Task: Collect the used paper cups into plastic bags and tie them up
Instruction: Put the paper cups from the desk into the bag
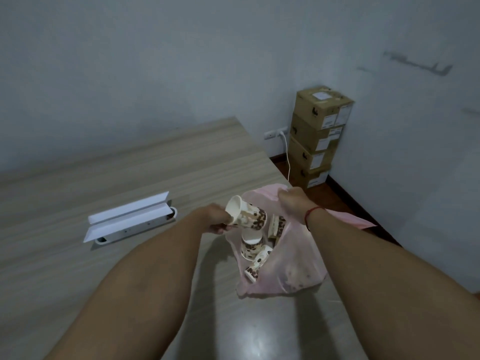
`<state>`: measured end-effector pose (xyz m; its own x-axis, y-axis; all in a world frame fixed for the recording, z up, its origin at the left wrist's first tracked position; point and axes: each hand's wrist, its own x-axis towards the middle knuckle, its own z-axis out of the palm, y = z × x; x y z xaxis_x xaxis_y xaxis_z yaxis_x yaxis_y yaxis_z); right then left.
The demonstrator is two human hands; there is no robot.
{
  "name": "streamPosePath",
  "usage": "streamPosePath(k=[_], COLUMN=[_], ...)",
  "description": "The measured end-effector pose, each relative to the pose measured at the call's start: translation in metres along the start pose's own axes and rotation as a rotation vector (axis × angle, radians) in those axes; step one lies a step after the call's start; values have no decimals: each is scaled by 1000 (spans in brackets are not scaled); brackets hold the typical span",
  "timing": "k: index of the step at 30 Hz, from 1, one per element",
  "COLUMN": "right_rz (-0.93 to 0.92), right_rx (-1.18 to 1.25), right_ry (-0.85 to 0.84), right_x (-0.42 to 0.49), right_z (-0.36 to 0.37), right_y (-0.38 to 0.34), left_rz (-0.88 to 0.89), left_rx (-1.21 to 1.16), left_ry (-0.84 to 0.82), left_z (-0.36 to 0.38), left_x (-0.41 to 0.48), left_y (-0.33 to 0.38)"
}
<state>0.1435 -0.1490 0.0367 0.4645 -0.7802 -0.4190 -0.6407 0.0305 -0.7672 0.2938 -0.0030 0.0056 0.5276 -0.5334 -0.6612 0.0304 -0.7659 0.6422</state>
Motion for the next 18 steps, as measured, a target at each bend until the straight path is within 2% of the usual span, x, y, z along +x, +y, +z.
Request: streamPosePath(k=[3,6,8,10,12,14,16,18], right_rz=[-13,-18,-7,8,18,26,29,19], right_rx=[4,24,55,102,137,148,136,134], right_ry=[3,18,35,46,54,69,68,55], right_x=[-5,-9,-9,-8,-7,-6,-5,-3], right_z=[-7,-17,-24,-29,-30,-31,-33,-34], right_y=[2,3,6,9,11,12,13,14], left_rz=[19,44,56,74,76,88,95,134], left_rx=[-101,-285,-314,-406,-508,-446,-297,-219], left_ry=[51,185,262,205,47,-99,-177,-101], left_z=[39,67,81,95,105,114,120,125], left_x=[10,19,25,21,9,-1,-4,2], left_y=[15,28,36,46,57,63,65,64])
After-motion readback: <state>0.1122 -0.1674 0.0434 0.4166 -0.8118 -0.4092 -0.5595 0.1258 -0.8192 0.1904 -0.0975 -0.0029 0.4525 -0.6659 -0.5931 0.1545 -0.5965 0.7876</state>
